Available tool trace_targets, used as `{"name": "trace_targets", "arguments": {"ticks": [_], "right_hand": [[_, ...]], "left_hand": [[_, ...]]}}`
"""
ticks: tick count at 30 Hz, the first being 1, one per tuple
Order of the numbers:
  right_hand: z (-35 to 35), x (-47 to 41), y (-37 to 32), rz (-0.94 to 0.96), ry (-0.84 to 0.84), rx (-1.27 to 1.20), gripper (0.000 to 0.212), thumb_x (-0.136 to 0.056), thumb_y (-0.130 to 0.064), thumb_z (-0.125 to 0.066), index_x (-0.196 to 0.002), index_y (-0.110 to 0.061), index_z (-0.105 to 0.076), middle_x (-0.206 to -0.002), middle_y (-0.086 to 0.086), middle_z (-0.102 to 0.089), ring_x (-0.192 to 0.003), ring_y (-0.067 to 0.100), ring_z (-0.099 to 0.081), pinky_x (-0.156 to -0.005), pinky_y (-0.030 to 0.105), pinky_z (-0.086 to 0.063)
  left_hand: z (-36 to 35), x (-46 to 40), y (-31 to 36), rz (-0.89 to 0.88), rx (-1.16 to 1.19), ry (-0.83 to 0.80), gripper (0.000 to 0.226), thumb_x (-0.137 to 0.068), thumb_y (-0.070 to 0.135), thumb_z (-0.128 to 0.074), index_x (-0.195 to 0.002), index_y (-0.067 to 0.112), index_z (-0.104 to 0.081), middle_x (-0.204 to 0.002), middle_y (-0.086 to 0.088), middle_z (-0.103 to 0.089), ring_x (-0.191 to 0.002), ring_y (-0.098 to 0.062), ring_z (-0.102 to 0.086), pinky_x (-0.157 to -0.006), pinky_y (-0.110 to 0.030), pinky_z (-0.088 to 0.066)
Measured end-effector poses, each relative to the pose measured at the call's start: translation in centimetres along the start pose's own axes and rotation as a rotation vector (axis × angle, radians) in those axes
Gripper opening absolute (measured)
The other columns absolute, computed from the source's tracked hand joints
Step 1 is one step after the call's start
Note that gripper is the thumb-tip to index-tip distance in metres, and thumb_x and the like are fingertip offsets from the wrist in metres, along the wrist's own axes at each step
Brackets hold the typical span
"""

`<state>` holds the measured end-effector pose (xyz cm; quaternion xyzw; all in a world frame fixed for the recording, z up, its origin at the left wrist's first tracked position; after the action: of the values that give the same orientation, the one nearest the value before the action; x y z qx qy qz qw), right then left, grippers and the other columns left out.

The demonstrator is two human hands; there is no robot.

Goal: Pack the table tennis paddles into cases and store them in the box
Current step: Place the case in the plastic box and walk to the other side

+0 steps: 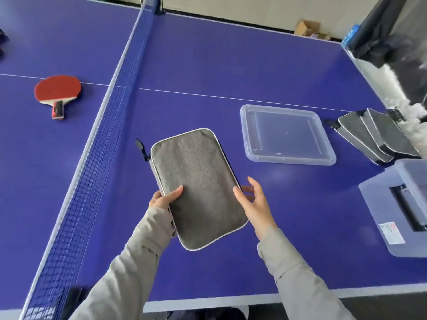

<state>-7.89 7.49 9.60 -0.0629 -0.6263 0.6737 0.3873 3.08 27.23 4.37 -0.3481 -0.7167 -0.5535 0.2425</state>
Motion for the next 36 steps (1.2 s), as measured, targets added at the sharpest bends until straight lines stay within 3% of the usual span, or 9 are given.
{"name": "trace_targets", "arguments": {"ticks": [4, 9, 13, 17, 22, 27, 30, 34, 36], "right_hand": [[4.9, 2.0, 1.6, -0.071, 0.076, -0.369, 0.049, -0.086, -0.034, -0.065, -0.129, -0.027, -0.044, -0.126, -0.006, -0.058, -0.115, 0.013, -0.057, -0.096, 0.040, -0.048], [10.9, 3.9, 2.4, -0.092, 0.118, -0.601, 0.042, -0.084, -0.026, -0.068, -0.121, -0.027, -0.048, -0.111, -0.005, -0.069, -0.098, 0.012, -0.068, -0.077, 0.029, -0.055], [18.7, 5.1, 3.0, -0.042, 0.200, -0.640, 0.041, -0.083, -0.020, -0.070, -0.120, -0.024, -0.051, -0.105, -0.004, -0.072, -0.098, 0.015, -0.068, -0.083, 0.033, -0.054], [27.4, 6.4, 3.4, 0.008, 0.244, -0.638, 0.044, -0.081, -0.022, -0.071, -0.121, -0.025, -0.053, -0.110, -0.004, -0.070, -0.102, 0.017, -0.067, -0.089, 0.042, -0.054], [38.3, 8.7, 3.3, 0.064, 0.280, -0.606, 0.050, -0.073, -0.030, -0.073, -0.120, -0.029, -0.056, -0.113, -0.003, -0.069, -0.104, 0.019, -0.066, -0.082, 0.041, -0.056], [47.1, 10.5, 2.8, 0.072, 0.316, -0.502, 0.056, -0.069, -0.038, -0.068, -0.122, -0.031, -0.051, -0.108, -0.006, -0.064, -0.100, 0.018, -0.063, -0.065, 0.031, -0.056], [50.6, 10.5, 2.8, 0.072, 0.336, -0.478, 0.059, -0.068, -0.038, -0.068, -0.124, -0.033, -0.049, -0.108, -0.008, -0.062, -0.098, 0.016, -0.062, -0.058, 0.027, -0.055], [54.6, 9.6, 2.9, 0.065, 0.378, -0.457, 0.051, -0.075, -0.039, -0.066, -0.121, -0.037, -0.047, -0.106, -0.009, -0.060, -0.096, 0.014, -0.060, -0.059, 0.029, -0.051], [57.0, 8.6, 3.0, 0.058, 0.415, -0.437, 0.047, -0.078, -0.039, -0.065, -0.121, -0.037, -0.045, -0.105, -0.007, -0.060, -0.095, 0.015, -0.059, -0.062, 0.031, -0.049]], "left_hand": [[-6.1, 1.2, -2.0, 0.051, 0.033, -0.124, 0.093, -0.041, 0.047, -0.084, -0.122, 0.017, -0.050, -0.103, -0.012, -0.064, -0.083, -0.034, -0.057, -0.064, -0.046, -0.041], [-14.1, 4.6, -6.7, 0.014, 0.172, -0.191, 0.094, -0.048, 0.028, -0.082, -0.131, 0.006, -0.045, -0.115, -0.016, -0.062, -0.082, -0.032, -0.064, -0.052, -0.032, -0.052], [-19.8, 8.1, -10.8, -0.015, 0.189, -0.272, 0.067, -0.051, 0.019, -0.076, -0.113, 0.016, -0.051, -0.081, -0.003, -0.057, -0.044, -0.010, -0.056, -0.042, -0.019, -0.042], [-25.4, 11.5, -14.7, -0.005, 0.128, -0.366, 0.058, -0.039, 0.014, -0.085, -0.090, 0.015, -0.056, -0.080, -0.001, -0.067, -0.060, -0.012, -0.067, -0.058, -0.026, -0.051], [-29.8, 14.4, -16.5, -0.046, 0.041, -0.501, 0.098, -0.006, 0.041, -0.093, -0.096, 0.017, -0.061, -0.076, 0.003, -0.072, -0.072, -0.015, -0.069, -0.058, -0.026, -0.058], [-33.1, 14.9, -14.2, -0.179, -0.112, -0.551, 0.115, -0.020, 0.053, -0.092, -0.123, 0.022, -0.052, -0.099, -0.005, -0.066, -0.084, -0.021, -0.062, -0.062, -0.034, -0.050], [-37.4, 15.8, -13.6, -0.273, -0.362, -0.623, 0.096, -0.025, 0.042, -0.090, -0.114, 0.032, -0.054, -0.078, 0.005, -0.071, -0.067, -0.010, -0.067, -0.059, -0.030, -0.051], [-42.8, 15.9, -15.1, -0.399, -0.607, -0.589, 0.085, -0.028, 0.040, -0.081, -0.109, 0.036, -0.055, -0.094, -0.001, -0.067, -0.085, -0.017, -0.064, -0.071, -0.031, -0.050], [-44.9, 15.5, -16.3, -0.405, -0.612, -0.582, 0.090, -0.027, 0.042, -0.079, -0.112, 0.033, -0.052, -0.093, -0.001, -0.065, -0.083, -0.017, -0.061, -0.061, -0.026, -0.051]]}}
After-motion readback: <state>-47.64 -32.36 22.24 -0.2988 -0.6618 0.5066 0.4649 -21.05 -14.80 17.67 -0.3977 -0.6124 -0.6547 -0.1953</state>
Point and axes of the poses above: each hand's wrist, its own x-axis away from the middle knuckle, its own z-axis out of the back of the hand, y = z × x, the point moved 4 cm from there along -x, towards the middle knuckle
